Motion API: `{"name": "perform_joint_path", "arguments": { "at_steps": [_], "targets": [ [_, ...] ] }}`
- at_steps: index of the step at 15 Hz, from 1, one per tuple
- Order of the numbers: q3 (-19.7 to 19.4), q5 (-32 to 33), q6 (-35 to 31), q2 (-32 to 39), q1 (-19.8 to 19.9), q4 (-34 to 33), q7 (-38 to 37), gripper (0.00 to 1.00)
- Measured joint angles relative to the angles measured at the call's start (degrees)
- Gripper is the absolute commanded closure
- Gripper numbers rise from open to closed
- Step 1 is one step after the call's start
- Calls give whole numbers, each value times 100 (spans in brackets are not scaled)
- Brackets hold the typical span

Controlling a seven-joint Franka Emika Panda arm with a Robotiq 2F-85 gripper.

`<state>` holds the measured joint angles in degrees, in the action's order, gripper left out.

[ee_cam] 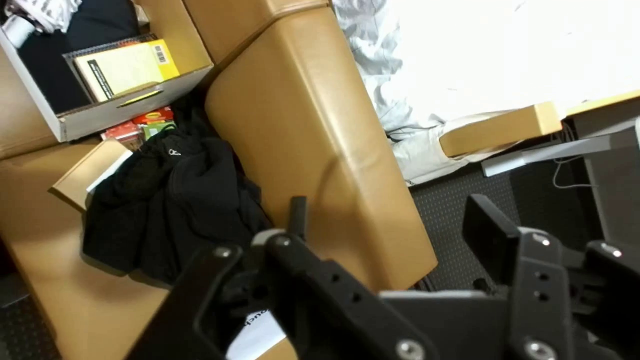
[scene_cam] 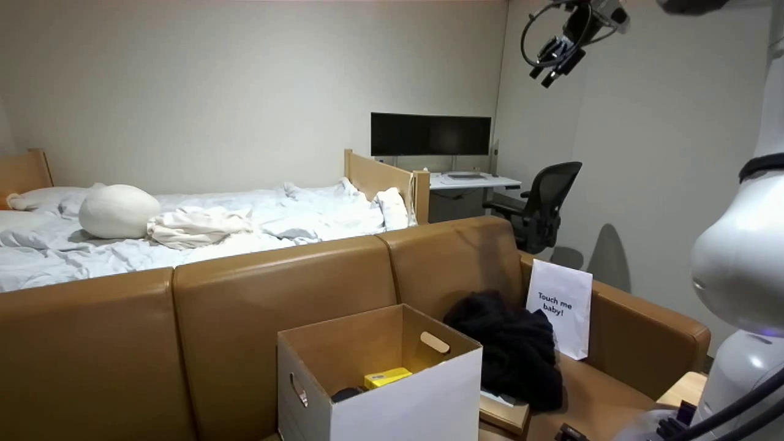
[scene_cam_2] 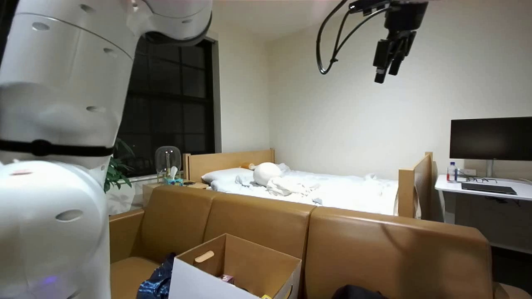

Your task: Remove the black jersey from the box

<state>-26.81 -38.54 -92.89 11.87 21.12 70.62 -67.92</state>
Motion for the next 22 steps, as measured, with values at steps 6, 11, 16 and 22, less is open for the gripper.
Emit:
{"name": "perform_joint_path", "arguments": {
  "at_steps": [6,11,16,22],
  "targets": [
    [534,2439,394,-1578,-1112,1306,-2,0],
    [1621,3790,123,-3034,-1430,2707,134,0],
    [2213,3902,702,-4351,-1437,3962,1038,0],
    [1878,3926,1236,-4605,-1370,4114,2856,0]
  ]
}}
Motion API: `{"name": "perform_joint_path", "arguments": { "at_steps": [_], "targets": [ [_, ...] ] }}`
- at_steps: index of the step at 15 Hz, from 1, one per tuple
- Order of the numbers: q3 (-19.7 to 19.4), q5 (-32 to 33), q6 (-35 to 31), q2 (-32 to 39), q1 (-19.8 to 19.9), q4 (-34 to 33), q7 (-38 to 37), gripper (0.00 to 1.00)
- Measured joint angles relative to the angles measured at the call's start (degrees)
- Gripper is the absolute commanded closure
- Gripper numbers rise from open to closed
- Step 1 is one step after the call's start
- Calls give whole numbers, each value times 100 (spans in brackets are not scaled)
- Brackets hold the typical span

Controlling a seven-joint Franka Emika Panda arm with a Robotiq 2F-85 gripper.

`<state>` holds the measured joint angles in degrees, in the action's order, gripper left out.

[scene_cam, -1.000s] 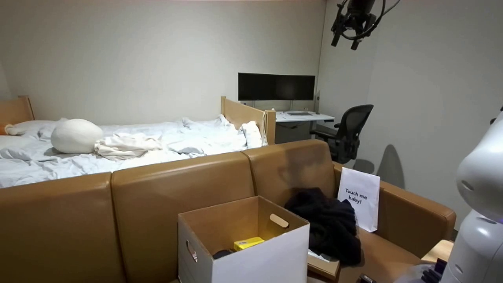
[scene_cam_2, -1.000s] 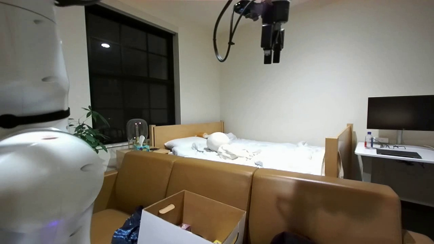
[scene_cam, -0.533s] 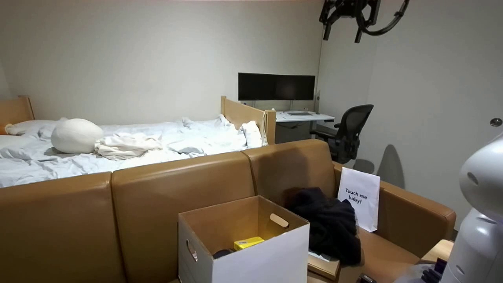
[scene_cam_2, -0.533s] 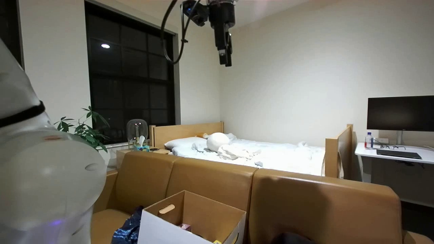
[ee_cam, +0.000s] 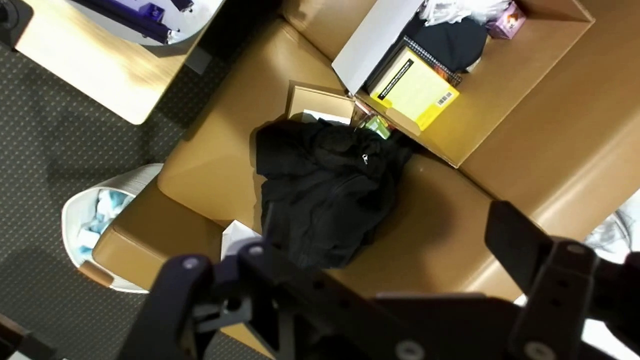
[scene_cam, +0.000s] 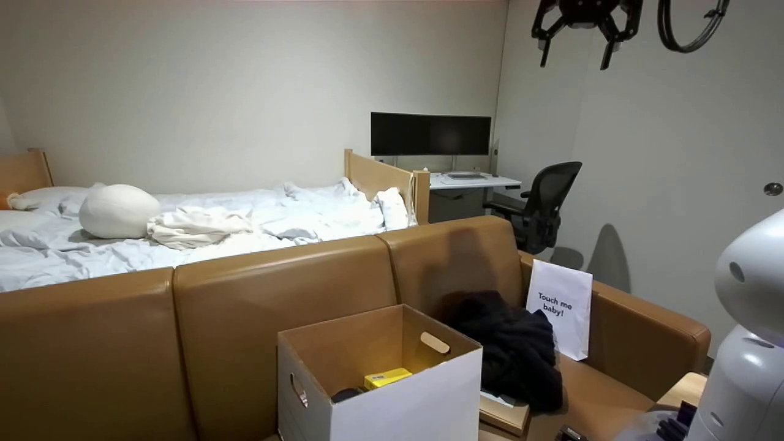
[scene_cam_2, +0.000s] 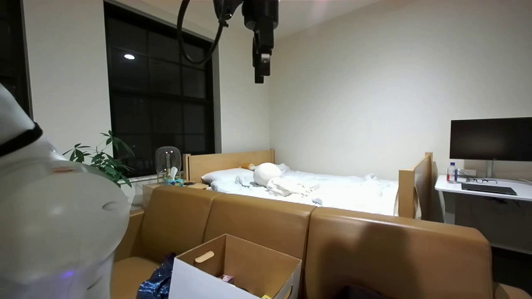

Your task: Remove the black jersey from the box

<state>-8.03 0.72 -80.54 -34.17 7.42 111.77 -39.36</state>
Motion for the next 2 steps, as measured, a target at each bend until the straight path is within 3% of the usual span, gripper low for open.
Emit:
{"name": "perform_joint_path", "arguments": {
  "at_steps": [2],
  "targets": [
    [-18,0,0,30,-1,0,78,0]
  ]
}}
